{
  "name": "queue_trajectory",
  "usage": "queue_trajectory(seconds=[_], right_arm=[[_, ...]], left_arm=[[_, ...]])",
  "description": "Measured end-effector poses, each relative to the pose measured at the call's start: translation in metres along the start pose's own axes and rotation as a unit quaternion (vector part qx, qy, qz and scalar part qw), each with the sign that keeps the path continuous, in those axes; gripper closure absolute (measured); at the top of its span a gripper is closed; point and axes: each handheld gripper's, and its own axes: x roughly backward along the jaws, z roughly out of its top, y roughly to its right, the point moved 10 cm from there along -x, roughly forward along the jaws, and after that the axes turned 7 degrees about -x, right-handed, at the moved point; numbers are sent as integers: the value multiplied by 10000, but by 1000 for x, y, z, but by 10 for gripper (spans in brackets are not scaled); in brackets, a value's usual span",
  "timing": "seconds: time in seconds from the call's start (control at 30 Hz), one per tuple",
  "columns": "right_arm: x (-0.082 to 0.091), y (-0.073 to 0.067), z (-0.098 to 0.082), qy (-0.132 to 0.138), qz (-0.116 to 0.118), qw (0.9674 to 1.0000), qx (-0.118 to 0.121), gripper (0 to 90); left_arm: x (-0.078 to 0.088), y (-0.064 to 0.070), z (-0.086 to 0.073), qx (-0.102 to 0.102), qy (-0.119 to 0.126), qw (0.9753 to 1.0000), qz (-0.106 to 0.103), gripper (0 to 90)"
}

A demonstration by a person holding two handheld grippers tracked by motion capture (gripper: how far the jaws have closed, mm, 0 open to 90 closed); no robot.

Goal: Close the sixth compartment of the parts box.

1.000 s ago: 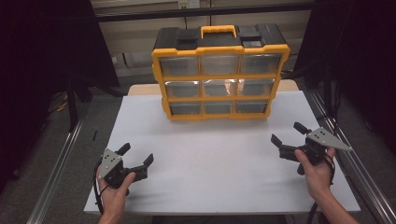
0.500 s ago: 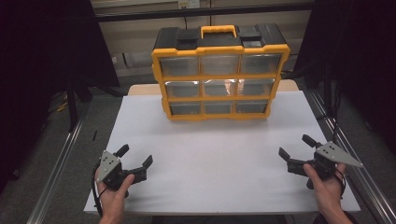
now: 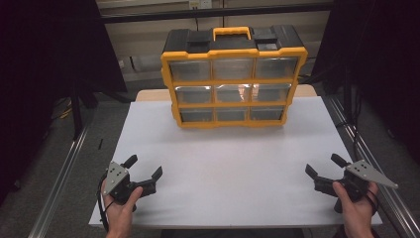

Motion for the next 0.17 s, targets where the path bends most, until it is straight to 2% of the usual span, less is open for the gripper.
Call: queue_trajectory(seconds=[0.17], right_arm=[[-3,-1,4,92,8,10000,-31,22]], left_arm=[[-3,2,-2,61,-30,10000,-14,34]])
